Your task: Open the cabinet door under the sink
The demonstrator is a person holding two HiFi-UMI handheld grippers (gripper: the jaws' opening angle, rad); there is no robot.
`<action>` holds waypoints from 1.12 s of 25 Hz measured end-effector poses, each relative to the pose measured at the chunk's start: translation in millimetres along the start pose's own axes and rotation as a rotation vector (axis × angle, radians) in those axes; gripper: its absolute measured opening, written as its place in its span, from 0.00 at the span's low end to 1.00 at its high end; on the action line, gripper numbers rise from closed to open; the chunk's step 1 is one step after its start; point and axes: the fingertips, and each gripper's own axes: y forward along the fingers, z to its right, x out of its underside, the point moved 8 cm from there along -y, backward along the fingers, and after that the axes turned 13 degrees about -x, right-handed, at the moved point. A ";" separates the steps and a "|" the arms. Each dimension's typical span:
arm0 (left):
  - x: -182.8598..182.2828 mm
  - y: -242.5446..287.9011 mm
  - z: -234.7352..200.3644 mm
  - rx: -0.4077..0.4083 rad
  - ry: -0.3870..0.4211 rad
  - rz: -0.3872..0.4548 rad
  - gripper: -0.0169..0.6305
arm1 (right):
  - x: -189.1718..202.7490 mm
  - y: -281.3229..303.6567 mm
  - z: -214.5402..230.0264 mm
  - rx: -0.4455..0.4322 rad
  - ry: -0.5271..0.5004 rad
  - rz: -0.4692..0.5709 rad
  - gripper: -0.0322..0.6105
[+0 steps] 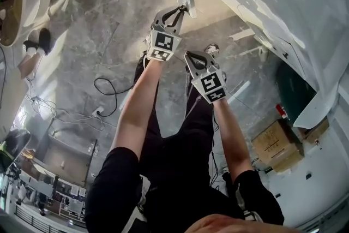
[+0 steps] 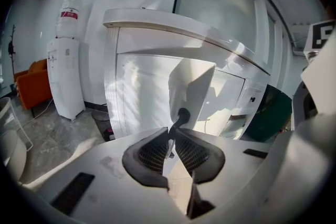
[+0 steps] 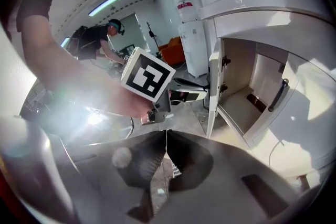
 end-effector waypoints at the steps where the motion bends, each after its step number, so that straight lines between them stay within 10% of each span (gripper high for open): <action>1: 1.8 -1.7 -1.1 -0.016 -0.015 0.002 0.09 | -1.6 2.0 -2.0 0.001 0.003 0.001 0.14; 9: 20.1 -32.5 -54.4 -0.172 -0.086 -0.014 0.09 | -2.6 22.5 -10.7 -0.004 -0.009 -0.054 0.14; 15: 20.8 -42.7 -110.0 -0.018 0.141 -0.019 0.09 | -8.8 44.5 -24.1 -0.012 -0.013 -0.049 0.14; 28: 15.5 -47.7 -200.1 -0.022 0.133 -0.074 0.08 | -45.3 86.5 -52.6 -0.036 0.016 -0.032 0.14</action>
